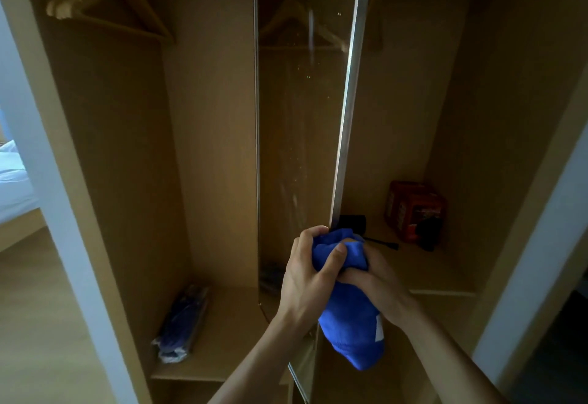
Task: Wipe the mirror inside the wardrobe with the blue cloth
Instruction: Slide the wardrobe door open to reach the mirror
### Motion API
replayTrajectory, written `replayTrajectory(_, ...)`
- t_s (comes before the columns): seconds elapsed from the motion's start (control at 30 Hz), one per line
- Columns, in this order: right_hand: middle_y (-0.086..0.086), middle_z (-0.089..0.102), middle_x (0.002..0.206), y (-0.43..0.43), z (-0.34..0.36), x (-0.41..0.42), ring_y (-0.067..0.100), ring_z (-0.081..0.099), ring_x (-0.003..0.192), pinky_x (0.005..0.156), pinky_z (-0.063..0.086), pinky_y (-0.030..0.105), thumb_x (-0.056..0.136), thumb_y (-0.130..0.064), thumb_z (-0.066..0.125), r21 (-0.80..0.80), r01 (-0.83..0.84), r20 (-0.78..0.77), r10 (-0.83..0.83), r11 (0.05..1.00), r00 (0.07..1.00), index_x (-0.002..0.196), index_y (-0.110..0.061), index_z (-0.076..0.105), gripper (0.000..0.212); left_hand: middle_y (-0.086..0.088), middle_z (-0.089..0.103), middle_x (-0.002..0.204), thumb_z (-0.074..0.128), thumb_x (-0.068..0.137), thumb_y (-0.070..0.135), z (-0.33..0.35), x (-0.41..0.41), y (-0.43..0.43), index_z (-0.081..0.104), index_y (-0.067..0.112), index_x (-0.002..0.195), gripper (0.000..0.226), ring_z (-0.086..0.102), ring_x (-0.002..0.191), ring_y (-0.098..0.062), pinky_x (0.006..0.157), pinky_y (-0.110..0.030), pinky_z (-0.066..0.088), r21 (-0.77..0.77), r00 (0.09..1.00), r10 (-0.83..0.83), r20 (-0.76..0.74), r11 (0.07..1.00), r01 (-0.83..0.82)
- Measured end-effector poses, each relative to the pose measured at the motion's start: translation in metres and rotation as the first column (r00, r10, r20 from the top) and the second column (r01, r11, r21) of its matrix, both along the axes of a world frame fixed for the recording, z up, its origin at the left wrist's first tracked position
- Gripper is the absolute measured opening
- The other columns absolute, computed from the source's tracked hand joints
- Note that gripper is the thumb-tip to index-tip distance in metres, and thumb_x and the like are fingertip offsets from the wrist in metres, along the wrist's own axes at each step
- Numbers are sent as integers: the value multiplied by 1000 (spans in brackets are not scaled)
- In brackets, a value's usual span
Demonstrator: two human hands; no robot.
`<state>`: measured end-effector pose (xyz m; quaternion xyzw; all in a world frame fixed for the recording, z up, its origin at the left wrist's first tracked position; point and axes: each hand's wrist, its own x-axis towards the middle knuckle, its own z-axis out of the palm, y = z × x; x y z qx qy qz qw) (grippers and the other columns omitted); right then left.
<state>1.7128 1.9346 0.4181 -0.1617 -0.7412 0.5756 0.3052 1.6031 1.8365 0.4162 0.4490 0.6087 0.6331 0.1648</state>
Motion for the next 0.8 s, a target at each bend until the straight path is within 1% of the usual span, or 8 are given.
replayTrajectory(0.13, -3, 75, 107, 8, -4, 10, 13, 71, 100, 78, 55, 19, 81, -8, 69, -18, 60, -33, -61, 998, 998, 106, -32, 71, 35, 16, 60, 122, 60, 87, 52, -1, 8, 13, 57, 33, 132, 49, 57, 114, 3, 98, -31, 50, 19, 1000, -18, -20, 1000, 19)
replayTrajectory(0.2, -1, 75, 106, 15, -9, 12, 10, 70, 100, 75, 54, 14, 85, 3, 66, -24, 134, -43, -135, 991, 990, 108, -25, 70, 36, 14, 62, 122, 60, 86, 51, 1, 10, 23, 58, 31, 133, 51, 57, 113, 3, 98, -27, 49, 12, 999, -34, -36, 999, 34)
replayTrajectory(0.27, -1, 73, 104, 22, -9, 14, 7, 68, 99, 72, 53, 11, 88, 5, 65, -42, 193, -8, -194, 980, 981, 110, -17, 67, 31, 11, 63, 124, 62, 88, 47, 2, 12, 33, 58, 29, 134, 49, 57, 115, 2, 99, -25, 49, 4, 998, -52, -47, 999, 52)
replayTrajectory(0.33, -11, 73, 93, 30, -8, 16, -1, 68, 86, 68, 52, 10, 87, -1, 70, 0, 215, 40, -215, 977, 976, 103, -23, 65, 28, 11, 62, 127, 67, 95, 36, 1, 13, 42, 57, 30, 136, 42, 56, 118, 2, 101, -23, 47, -4, 995, -72, -65, 997, 72)
replayTrajectory(0.43, -9, 70, 96, 40, -8, 19, 2, 67, 85, 73, 52, 17, 88, -3, 70, 13, 241, 77, -242, 970, 967, 101, -25, 63, 26, 8, 62, 128, 65, 95, 36, -1, 14, 52, 57, 27, 137, 43, 55, 121, -5, 105, -31, 47, -10, 992, -97, -81, 995, 97)
replayTrajectory(0.5, -8, 69, 96, 45, -8, 20, 0, 67, 82, 72, 53, 16, 89, -3, 70, 24, 263, 89, -264, 965, 960, 100, -26, 63, 26, 7, 62, 126, 63, 93, 39, -1, 14, 57, 58, 27, 135, 44, 56, 119, -4, 105, -33, 47, -6, 991, -108, -79, 994, 108)
replayTrajectory(0.7, -16, 73, 85, 56, -9, 22, -10, 66, 78, 69, 52, 7, 85, -5, 74, 46, 346, 80, -349, 937, 934, 94, -31, 64, 30, 13, 65, 124, 66, 97, 29, -1, 8, 77, 58, 33, 134, 38, 57, 118, 0, 104, -29, 47, -4, 984, -155, -93, 988, 155)
replayTrajectory(0.8, -11, 72, 87, 67, -8, 22, -7, 67, 78, 70, 54, 10, 86, -1, 72, 33, 342, 91, -343, 939, 935, 96, -27, 65, 28, 25, 68, 114, 66, 96, 31, 0, 6, 87, 56, 51, 123, 35, 59, 112, 7, 99, -22, 48, -32, 981, -179, -79, 984, 177)
